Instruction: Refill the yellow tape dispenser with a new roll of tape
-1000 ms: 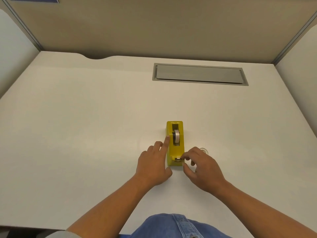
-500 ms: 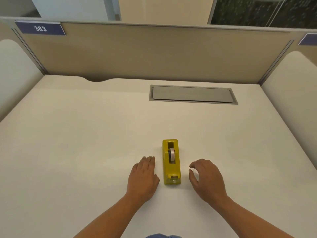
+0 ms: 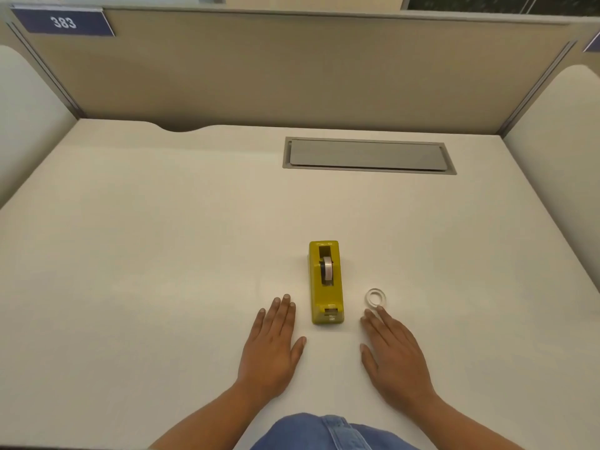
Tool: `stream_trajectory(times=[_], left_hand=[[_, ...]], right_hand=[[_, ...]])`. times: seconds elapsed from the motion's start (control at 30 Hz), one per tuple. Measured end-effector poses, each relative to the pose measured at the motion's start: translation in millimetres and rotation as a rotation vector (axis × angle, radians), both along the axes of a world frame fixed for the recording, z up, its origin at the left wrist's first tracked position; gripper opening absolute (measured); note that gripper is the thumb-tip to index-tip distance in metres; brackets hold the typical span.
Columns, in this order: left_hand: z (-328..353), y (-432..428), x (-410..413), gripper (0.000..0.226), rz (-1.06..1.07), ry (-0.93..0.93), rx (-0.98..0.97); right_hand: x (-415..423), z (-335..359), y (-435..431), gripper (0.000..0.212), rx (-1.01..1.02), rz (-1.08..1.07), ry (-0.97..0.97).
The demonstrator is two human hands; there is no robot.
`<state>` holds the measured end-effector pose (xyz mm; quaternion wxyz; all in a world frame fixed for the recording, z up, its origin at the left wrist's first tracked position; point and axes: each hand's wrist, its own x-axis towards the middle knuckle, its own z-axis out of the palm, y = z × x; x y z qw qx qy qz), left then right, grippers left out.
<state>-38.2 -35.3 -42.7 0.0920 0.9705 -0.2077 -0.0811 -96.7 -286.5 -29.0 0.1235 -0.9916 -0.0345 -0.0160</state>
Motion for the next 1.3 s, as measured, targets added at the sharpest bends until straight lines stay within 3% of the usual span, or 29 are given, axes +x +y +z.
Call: stream_trajectory(times=[0.57,1.0,1.3], left_hand=[[-7,0,0,0.064,-0.001,0.005,-0.013],[-7,1,-3,0.064,0.034,-0.002,-0.076],[12,-5,11,0.061,0.086,-0.050,-0.165]], right_hand=[[6,-11,-2,0.066,-0.077,0.008,0.168],[3,-10,0,0.063,-0.014,0.003,0.142],[42,21,2,0.061,0.055,-0.035,0.019]])
